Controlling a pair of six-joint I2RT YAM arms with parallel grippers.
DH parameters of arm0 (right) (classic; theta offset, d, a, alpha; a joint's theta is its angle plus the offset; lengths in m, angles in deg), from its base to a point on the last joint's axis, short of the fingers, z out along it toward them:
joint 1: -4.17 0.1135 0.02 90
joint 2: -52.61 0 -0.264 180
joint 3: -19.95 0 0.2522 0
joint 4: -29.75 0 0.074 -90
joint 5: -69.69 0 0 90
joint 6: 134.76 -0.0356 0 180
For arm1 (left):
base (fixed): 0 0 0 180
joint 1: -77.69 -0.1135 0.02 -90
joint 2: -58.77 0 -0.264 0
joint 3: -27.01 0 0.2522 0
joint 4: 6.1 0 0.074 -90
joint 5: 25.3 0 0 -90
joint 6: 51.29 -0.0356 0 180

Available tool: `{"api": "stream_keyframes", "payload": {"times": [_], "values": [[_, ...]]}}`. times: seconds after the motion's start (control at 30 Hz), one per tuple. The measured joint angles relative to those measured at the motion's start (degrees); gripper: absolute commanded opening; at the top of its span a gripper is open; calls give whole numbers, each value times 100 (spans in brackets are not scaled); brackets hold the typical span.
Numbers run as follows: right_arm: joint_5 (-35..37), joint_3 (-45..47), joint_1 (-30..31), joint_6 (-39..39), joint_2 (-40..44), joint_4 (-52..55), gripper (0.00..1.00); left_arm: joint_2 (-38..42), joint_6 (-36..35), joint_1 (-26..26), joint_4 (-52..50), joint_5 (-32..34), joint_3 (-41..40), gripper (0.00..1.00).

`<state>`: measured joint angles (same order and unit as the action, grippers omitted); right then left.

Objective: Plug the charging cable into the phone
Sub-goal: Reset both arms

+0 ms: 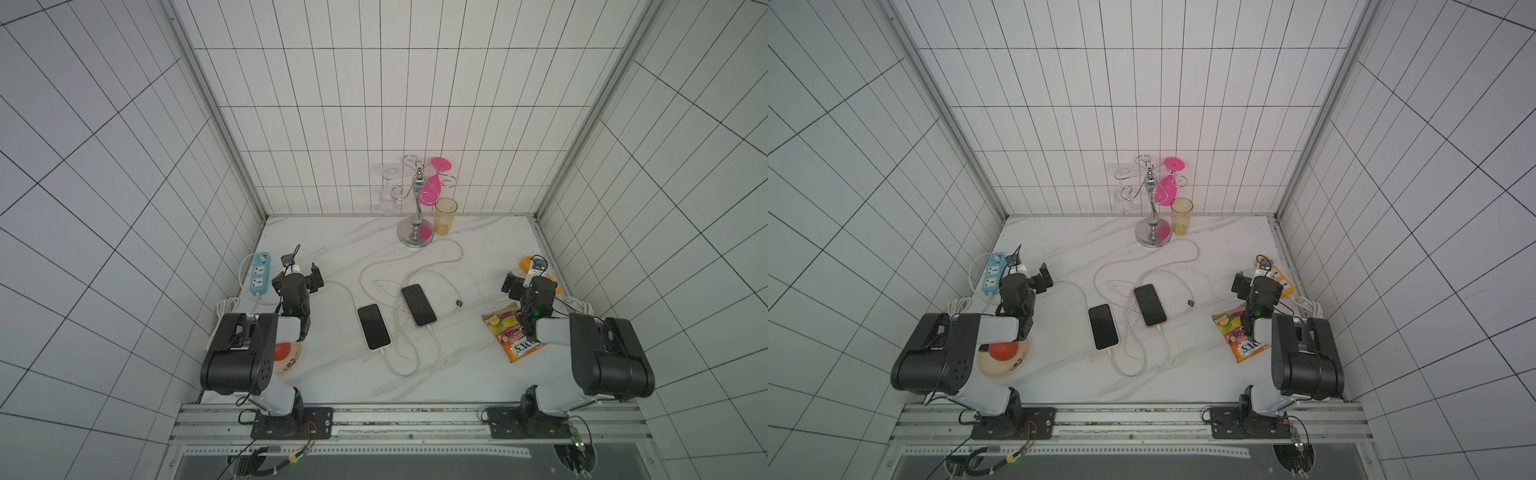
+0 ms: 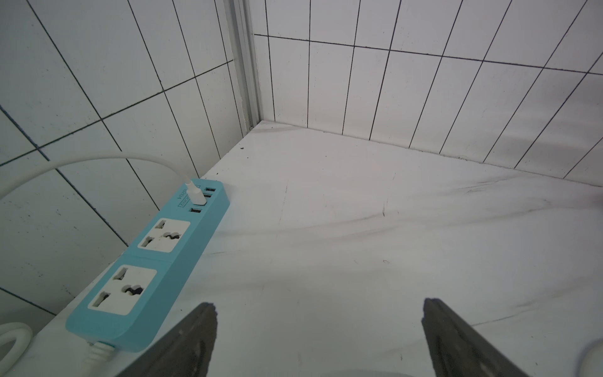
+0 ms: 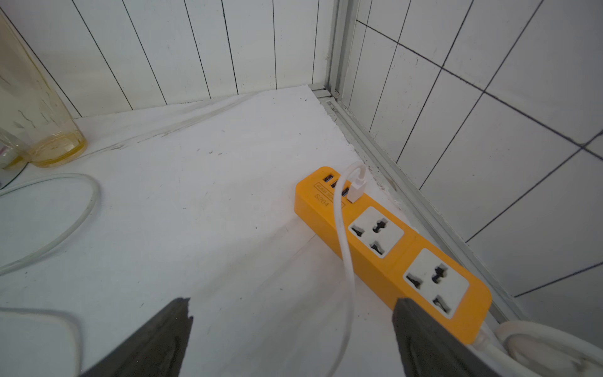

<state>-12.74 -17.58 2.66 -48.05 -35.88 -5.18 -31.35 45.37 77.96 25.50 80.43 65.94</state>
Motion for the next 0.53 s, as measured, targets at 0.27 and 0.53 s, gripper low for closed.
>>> {"api": "stream_keyframes", "payload": {"times": [0.27, 0.53], "values": [[-96, 0, 0, -15, 0, 31, 99, 7, 2, 0, -46, -2, 0, 98], [-101, 0, 0, -17, 0, 37, 99, 7, 39, -7, -168, -59, 2, 98]]}}
